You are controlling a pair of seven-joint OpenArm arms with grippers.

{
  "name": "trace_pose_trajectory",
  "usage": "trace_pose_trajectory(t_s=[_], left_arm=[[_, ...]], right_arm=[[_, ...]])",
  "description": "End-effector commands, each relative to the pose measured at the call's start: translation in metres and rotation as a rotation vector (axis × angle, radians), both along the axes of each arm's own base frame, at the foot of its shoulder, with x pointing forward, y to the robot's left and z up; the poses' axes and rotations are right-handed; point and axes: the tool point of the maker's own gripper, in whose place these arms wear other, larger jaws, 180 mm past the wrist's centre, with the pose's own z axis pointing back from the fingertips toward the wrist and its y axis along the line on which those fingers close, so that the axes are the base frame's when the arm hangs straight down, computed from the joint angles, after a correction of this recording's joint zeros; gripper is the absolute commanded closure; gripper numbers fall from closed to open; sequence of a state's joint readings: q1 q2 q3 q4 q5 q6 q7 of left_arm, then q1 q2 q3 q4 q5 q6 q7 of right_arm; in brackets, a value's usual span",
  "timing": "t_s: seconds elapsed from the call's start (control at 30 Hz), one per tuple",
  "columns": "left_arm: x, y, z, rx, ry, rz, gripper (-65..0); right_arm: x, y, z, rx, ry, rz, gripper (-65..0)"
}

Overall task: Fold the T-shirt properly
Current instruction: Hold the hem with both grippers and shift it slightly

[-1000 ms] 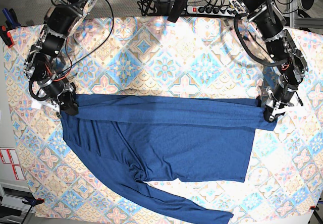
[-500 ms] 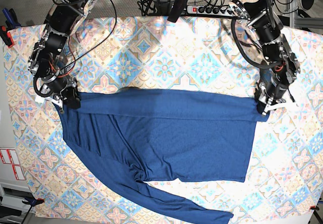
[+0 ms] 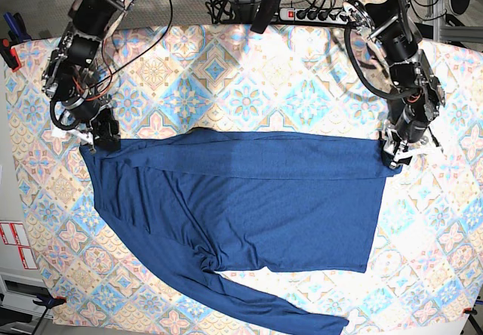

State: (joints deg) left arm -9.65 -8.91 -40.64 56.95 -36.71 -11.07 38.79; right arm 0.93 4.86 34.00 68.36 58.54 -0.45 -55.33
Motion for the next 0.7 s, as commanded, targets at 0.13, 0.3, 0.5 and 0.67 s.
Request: trace_pose_trajectory(t_s=[0.13, 0.3, 0.5, 0.67], left_arm=[[0.0, -0.003, 0.004, -0.023, 0.018, -0.047, -36.6], [-0.009, -0.005, 0.022, 0.026, -0.004, -0.086, -37.1], [-0.018, -0.017, 0.029, 0.032, -0.003, -0.117, -37.1], [-0.016, -0.025, 0.025, 0.01, -0.004, -0.117, -37.1]], right_arm=[[0.012, -0.015, 0.017, -0.035, -0.053, -0.005, -26.3], [0.012, -0.014, 0.015, -0.029, -0.049, -0.005, -26.3], [0.013, -0.014, 0.016, -0.028, -0.051, -0.006, -26.3], [0.013, -0.013, 0.016, -0.028, -0.051, -0.004, -26.3]])
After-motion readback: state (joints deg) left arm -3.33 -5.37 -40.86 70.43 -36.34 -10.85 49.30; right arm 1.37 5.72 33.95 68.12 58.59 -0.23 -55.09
